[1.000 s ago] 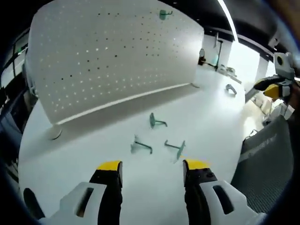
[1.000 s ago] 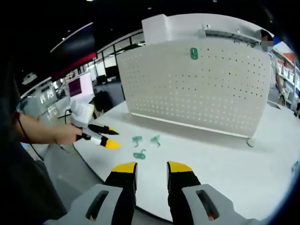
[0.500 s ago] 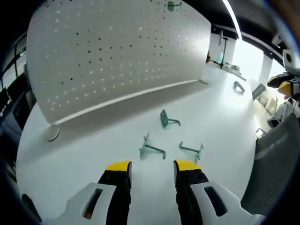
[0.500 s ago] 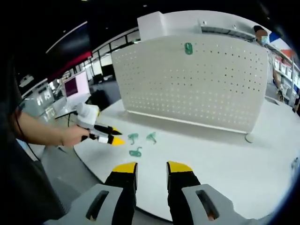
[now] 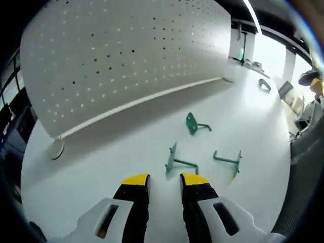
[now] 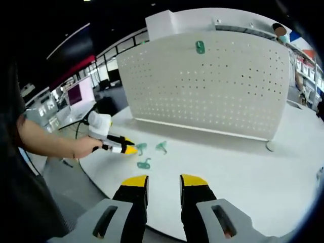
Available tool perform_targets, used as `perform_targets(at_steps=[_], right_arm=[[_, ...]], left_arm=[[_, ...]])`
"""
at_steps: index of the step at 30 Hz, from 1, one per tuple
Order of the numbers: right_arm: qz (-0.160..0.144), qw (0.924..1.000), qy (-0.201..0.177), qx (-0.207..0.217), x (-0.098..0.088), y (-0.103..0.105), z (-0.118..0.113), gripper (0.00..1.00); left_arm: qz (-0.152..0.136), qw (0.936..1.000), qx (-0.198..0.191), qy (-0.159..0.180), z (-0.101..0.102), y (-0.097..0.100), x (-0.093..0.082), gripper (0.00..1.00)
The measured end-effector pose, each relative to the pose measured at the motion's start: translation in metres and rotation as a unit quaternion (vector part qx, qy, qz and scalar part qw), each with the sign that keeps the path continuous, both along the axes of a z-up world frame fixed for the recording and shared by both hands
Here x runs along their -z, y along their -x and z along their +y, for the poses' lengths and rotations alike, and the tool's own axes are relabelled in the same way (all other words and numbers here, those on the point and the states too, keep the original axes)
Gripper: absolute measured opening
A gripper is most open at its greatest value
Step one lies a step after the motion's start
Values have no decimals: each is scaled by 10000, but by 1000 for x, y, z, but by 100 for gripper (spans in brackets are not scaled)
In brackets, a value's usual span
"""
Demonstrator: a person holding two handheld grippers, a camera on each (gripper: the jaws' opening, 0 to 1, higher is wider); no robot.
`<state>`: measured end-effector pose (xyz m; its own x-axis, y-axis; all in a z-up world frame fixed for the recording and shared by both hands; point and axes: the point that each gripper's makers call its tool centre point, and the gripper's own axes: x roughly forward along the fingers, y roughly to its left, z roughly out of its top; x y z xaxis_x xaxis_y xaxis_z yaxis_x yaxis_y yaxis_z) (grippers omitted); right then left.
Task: Insert the hook assembly into the mounting plate slot until the hook locks in place.
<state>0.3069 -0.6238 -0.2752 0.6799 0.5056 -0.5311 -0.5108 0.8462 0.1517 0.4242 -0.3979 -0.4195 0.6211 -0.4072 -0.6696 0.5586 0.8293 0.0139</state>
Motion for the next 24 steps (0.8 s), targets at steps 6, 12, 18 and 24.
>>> perform_targets(at_steps=[6,12,18,24], right_arm=[[108,9999,-42,24,6,-8,0,23],[131,9999,-87,24,5,-10,2,23],[173,9998,-100,18,7,-9,3,22],[166,9998,-127,15,7,-10,6,22]], left_arm=[[-122,9999,-15,79,-5,-3,0,13],[-243,9997,28,87,-9,-7,0,4],[-100,9996,72,234,-10,-4,0,2],[-117,9996,240,110,-12,1,-7,2]])
